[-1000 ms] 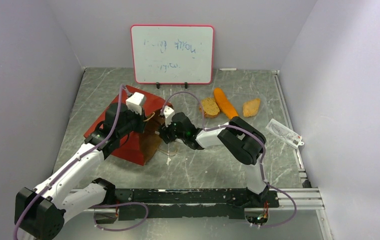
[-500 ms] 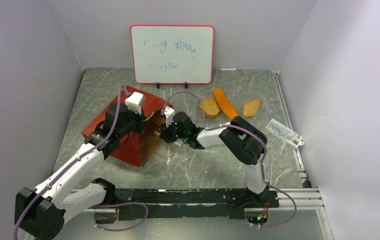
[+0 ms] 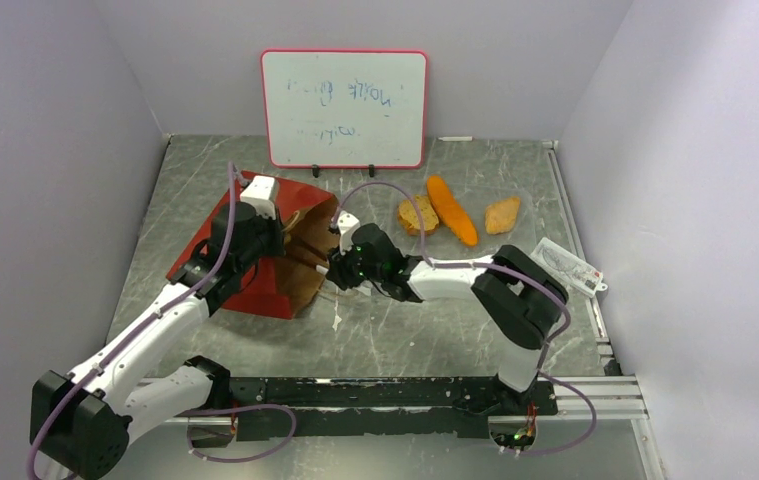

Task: Take the fake bread out of the paper bag
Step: Pick up the fake bread from the paper bag.

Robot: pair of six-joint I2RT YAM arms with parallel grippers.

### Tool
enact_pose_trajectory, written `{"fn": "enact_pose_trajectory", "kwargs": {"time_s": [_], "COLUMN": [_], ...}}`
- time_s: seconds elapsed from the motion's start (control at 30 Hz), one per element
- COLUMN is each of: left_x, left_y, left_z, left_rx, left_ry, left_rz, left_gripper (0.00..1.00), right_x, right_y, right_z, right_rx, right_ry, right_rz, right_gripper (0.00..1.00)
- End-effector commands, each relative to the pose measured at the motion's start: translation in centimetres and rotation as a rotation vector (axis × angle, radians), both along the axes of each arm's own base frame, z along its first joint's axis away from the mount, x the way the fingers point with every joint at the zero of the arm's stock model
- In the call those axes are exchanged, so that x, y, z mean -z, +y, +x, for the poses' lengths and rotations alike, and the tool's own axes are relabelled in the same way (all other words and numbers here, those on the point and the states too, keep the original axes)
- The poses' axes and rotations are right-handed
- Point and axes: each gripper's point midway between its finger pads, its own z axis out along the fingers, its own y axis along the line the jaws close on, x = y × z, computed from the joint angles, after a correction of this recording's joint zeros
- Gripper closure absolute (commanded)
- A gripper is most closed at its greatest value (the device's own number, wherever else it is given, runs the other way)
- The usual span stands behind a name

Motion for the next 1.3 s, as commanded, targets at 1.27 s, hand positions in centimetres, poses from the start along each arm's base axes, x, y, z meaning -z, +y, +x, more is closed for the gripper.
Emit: {"fn": "enact_pose_trajectory", "kwargs": {"time_s": [1.27], "left_x": [-1.4], "left_y": [7.6], "left_z": [4.3], "left_rx": [-0.483], "left_ry": [0.003], "left_rz": [-0.024], "left_gripper": [0.93], "right_x": [-14.5], "right_y": [-14.5], "right_z": [-1.0], "right_rx": [0.593], "right_ry": [-0.160], "right_rz": [0.014], "right_gripper": [1.00]}}
